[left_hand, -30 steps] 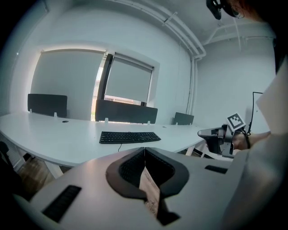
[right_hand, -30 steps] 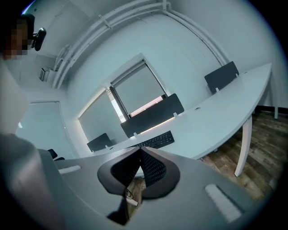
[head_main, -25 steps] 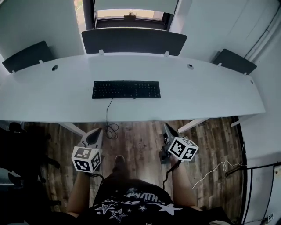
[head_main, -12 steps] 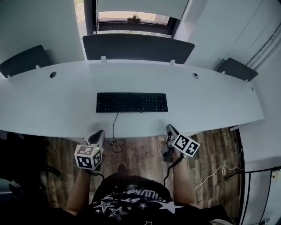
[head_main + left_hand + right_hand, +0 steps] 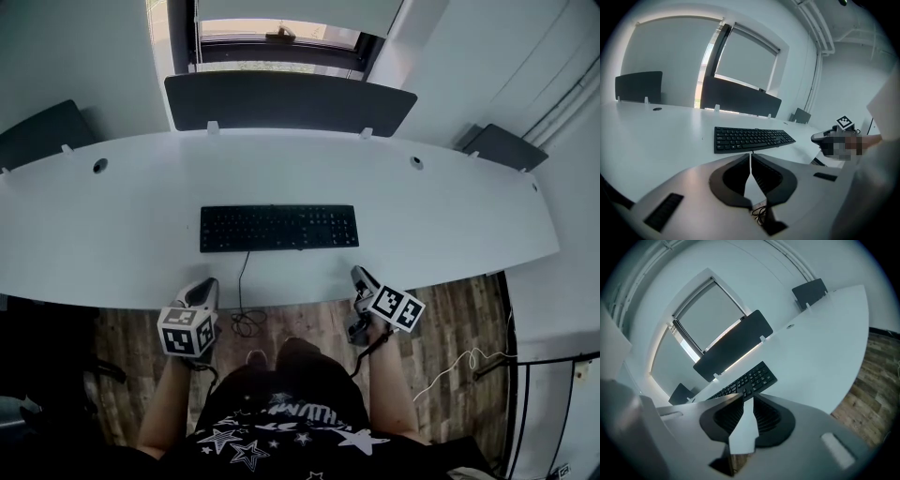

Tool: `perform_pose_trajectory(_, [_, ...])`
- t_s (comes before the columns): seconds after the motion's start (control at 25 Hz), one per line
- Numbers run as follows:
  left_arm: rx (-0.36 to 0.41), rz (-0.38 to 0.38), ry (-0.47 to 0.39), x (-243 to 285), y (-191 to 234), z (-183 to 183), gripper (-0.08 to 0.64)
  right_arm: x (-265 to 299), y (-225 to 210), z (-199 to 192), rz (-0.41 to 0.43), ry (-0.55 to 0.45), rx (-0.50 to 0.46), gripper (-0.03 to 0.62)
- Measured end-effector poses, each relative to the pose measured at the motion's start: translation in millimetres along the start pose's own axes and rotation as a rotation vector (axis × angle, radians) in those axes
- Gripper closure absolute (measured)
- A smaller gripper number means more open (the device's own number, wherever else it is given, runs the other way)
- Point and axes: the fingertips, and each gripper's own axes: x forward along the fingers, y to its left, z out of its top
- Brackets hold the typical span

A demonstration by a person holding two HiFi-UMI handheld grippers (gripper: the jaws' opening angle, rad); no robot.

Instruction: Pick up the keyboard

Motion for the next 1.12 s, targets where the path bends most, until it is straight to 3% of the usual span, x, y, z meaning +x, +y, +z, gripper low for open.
perform_pose_trajectory(0.2, [0.008, 0.003, -0.003, 17.7, 0.5, 8.4, 0.549, 27.6, 4.0, 17.1, 0.03, 0.041, -0.121, 0.521])
perform_pose_trajectory(0.44, [0.129, 0.054, 0.056, 44.4, 1.1, 24.1, 0.541, 75.0, 29.5, 39.5, 0.119, 0.127, -0.361, 0.399])
perform_pose_trajectory(0.52, [0.176, 0.042, 0.078, 56.3, -1.8, 29.2, 0.456, 89.0, 42.2, 44.0, 0.162, 0.148, -0.499, 0.344])
perform_pose_trajectory(0.6, [0.229, 0.029, 0.092, 68.7, -5.4, 34.0, 0.403, 99.7, 56.0, 44.0, 0.214, 0.163, -0.702, 0.273])
perform_pose_trajectory(0.72, [0.311, 0.033, 0.107, 82.8, -8.5, 39.1, 0.366, 112.5, 68.9, 33.1, 0.266, 0.2, -1.069, 0.127])
perform_pose_trajectory(0.84, [0.348, 0.042, 0.123, 93.8, -9.1, 40.5, 0.344, 125.5, 65.0, 10.1, 0.314, 0.311, -1.388, 0.056])
perform_pose_trajectory(0.96, [0.354, 0.049, 0.133, 103.2, -9.9, 42.5, 0.334, 139.1, 54.2, -12.8, 0.376, 0.462, -1.559, 0.018])
perform_pose_trajectory(1.12, [0.352, 0.061, 0.149, 113.1, -8.4, 45.1, 0.334, 156.8, 44.5, -25.7, 0.411, 0.63, -1.644, 0.018])
